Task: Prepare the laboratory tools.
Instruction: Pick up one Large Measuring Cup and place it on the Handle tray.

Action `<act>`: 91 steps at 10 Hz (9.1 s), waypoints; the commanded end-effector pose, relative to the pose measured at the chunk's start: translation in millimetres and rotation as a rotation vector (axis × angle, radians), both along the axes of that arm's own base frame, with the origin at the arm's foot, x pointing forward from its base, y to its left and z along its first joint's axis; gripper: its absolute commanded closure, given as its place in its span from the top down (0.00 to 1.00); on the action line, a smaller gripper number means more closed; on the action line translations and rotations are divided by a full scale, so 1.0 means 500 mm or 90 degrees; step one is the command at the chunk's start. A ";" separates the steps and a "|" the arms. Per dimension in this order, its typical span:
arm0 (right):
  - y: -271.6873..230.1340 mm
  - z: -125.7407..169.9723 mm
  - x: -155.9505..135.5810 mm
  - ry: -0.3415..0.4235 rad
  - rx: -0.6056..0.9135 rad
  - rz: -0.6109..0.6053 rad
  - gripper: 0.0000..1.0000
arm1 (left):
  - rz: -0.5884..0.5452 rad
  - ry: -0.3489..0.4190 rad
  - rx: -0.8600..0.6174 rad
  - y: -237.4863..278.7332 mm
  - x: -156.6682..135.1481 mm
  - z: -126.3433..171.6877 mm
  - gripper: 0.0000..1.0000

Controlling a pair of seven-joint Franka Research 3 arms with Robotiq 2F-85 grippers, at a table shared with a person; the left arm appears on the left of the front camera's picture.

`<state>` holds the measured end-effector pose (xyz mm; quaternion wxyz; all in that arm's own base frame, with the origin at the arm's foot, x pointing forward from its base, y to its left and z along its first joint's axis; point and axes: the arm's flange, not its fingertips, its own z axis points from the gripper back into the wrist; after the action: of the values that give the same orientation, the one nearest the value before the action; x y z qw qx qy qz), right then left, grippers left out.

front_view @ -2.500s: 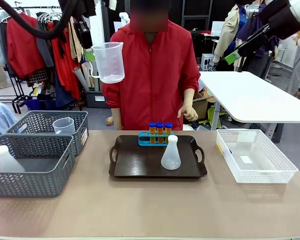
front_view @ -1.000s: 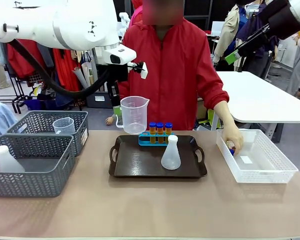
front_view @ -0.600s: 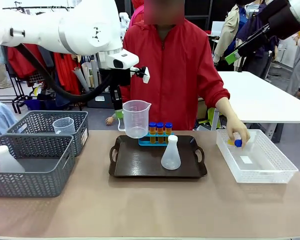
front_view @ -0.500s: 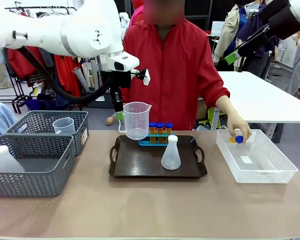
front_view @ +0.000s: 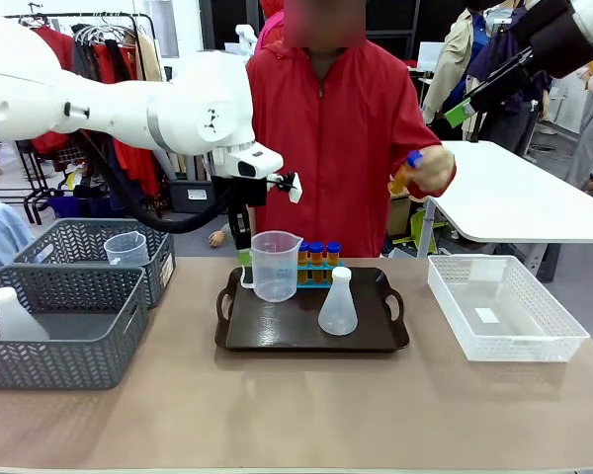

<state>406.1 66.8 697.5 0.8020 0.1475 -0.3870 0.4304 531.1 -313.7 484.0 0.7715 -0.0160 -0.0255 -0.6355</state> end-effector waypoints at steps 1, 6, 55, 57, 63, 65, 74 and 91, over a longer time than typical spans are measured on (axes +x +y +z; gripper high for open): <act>-0.001 0.001 -0.001 -0.001 0.007 0.004 1.00 | -0.004 -0.012 0.014 0.000 -0.014 -0.036 0.00; -0.001 0.001 -0.001 -0.001 0.007 0.004 1.00 | -0.005 -0.003 0.020 0.000 0.021 -0.120 0.00; -0.001 0.001 -0.001 -0.001 0.007 0.004 1.00 | 0.148 -0.158 -0.332 0.407 -0.016 0.402 1.00; -0.001 0.001 -0.001 -0.001 0.007 0.004 1.00 | 0.134 -0.164 -0.351 0.412 -0.032 0.429 1.00; -0.001 0.001 -0.001 -0.001 0.007 0.004 1.00 | 0.105 -0.183 -0.412 0.424 -0.067 0.457 1.00; -0.001 0.001 -0.001 -0.001 0.007 0.004 1.00 | 0.100 -0.186 -0.410 0.424 -0.072 0.461 1.00; -0.001 0.001 -0.001 -0.001 0.007 0.004 1.00 | 0.116 -0.181 -0.394 0.416 -0.062 0.474 1.00; -0.001 0.001 -0.001 -0.001 0.007 0.004 1.00 | 0.116 -0.181 -0.394 0.416 -0.062 0.474 1.00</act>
<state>406.2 66.7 697.5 0.8021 0.1475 -0.3869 0.4304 501.0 -106.3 718.7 0.7719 -0.1580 -0.3236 -0.5240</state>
